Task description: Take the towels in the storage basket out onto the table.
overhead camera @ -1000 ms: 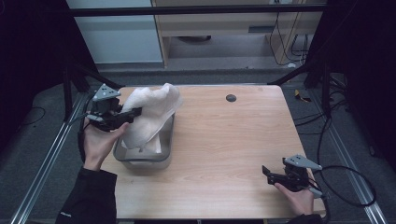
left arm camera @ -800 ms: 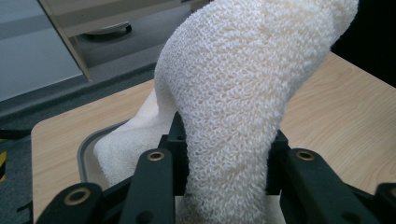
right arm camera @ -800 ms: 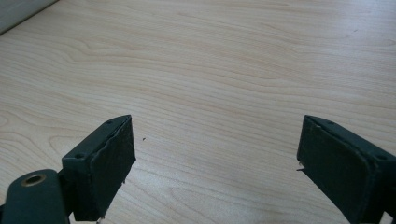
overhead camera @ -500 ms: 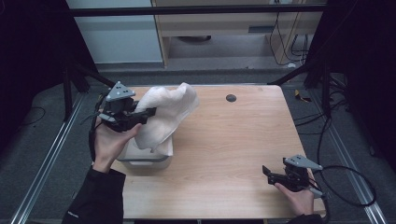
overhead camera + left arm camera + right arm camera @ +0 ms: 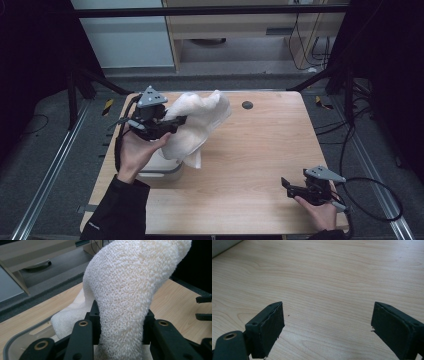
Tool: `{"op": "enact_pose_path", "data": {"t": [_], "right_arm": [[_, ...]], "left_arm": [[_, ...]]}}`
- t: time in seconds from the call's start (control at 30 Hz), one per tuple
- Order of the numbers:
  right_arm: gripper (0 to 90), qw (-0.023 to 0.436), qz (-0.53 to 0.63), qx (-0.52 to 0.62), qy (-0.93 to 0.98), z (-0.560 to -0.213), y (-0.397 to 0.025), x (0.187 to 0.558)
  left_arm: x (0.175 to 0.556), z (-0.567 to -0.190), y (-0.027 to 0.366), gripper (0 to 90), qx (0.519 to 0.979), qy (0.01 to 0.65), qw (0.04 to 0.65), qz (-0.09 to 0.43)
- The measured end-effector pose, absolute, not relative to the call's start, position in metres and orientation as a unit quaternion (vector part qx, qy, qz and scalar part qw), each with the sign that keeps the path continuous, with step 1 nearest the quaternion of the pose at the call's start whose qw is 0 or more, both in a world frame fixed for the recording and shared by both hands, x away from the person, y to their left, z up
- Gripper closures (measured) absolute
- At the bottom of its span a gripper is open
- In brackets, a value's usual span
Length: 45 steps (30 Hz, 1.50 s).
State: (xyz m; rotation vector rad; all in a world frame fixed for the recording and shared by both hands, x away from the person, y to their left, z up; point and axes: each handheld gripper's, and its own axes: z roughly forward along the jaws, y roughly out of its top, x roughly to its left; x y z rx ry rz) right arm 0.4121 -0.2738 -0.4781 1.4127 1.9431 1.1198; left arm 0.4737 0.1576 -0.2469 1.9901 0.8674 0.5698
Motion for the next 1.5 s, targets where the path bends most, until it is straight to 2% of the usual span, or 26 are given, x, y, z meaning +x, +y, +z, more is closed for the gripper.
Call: {"op": "enact_pose_path", "data": {"t": [0.57,1.07,1.5], "right_arm": [[11.3,0.246,0.405,0.514,0.715,-0.479,-0.274,0.412],[11.3,0.245,0.401,0.512,0.719,-0.479,-0.274,0.412],[11.3,0.244,0.398,0.51,0.722,-0.48,-0.273,0.412]], "left_arm": [[0.48,-0.27,0.113,64.8,0.825,0.321,0.419,0.202],[0.487,-0.309,0.08,64.6,0.84,0.314,0.41,0.169],[0.489,-0.343,0.061,64.4,0.847,0.312,0.398,0.161]]}}
